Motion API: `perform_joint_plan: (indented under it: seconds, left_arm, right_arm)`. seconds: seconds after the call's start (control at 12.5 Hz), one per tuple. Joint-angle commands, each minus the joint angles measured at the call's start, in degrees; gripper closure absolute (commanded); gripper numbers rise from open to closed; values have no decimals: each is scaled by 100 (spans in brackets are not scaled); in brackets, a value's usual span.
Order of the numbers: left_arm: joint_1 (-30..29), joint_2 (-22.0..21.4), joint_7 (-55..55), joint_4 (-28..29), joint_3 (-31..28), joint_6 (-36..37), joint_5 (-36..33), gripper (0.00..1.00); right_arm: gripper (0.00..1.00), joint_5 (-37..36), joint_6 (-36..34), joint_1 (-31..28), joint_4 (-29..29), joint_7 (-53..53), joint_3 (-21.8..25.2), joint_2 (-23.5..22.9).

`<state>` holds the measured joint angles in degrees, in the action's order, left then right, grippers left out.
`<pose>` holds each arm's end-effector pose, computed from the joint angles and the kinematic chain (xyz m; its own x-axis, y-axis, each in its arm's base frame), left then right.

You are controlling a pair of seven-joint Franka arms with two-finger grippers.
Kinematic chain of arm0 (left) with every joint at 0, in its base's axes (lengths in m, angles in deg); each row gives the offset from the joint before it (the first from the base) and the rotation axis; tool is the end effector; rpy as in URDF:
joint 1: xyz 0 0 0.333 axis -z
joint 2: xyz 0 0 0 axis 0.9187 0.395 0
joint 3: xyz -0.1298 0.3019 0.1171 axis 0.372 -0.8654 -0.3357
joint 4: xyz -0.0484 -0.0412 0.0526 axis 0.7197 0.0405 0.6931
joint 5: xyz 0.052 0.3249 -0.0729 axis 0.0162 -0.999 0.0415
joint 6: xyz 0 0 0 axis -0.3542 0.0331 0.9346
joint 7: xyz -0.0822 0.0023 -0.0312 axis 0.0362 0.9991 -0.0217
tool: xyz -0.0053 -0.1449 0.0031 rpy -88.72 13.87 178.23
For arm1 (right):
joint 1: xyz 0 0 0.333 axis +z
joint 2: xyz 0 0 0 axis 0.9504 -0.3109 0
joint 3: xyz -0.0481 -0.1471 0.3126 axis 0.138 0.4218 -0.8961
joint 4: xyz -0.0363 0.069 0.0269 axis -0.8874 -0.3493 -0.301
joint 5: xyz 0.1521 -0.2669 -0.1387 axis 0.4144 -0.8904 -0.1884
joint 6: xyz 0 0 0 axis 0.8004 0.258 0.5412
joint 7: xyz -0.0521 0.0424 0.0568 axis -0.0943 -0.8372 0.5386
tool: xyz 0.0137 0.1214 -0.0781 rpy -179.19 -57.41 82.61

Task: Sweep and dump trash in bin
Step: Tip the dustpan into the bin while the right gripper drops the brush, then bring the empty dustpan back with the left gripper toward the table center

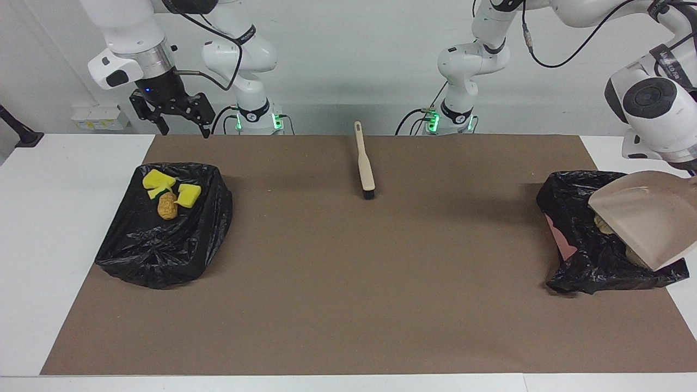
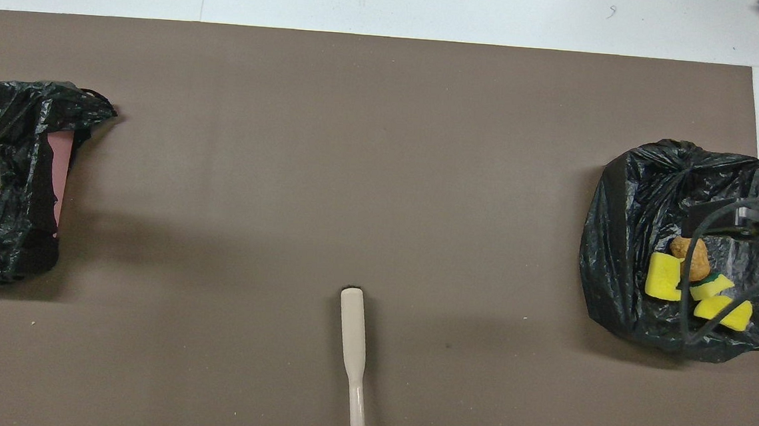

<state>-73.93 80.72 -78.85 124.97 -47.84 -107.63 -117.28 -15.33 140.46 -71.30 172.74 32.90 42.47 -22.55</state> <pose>0.5781 0.1585 0.5638 0.2086 -0.6671 -0.7152 -0.9728 -0.0663 -0.2219 0.4705 0.0075 0.6382 0.9931 -0.1175 0.0019 -0.1175 -0.9931 -0.0046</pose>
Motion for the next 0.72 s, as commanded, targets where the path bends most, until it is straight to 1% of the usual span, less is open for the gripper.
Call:
perform_joint_plan:
  seconds: [0.0,0.16,0.24,0.32,0.48,0.64]
  left_arm:
    - [297,73,116,-162,-77,80,836,100]
    - [420,65,239,-153,-68,124,1233,100]
    - [464,65,588,-153,-59,203,1514,100]
    - [656,56,974,-136,-68,317,1882,100]
    - [1008,-5,1773,-75,-59,650,2218,100]
    - [1368,-14,2731,-48,-59,844,2823,100]
  right_arm:
    - [0,10,-32,-41,68,134,16,69]
    - [0,10,-23,-32,68,134,7,69]
    - [0,10,-23,-41,68,134,7,69]
    - [0,10,-23,-41,68,134,7,60]
    - [0,1,-58,-41,68,160,7,69]
    - [0,-8,-84,-23,77,178,-19,86]
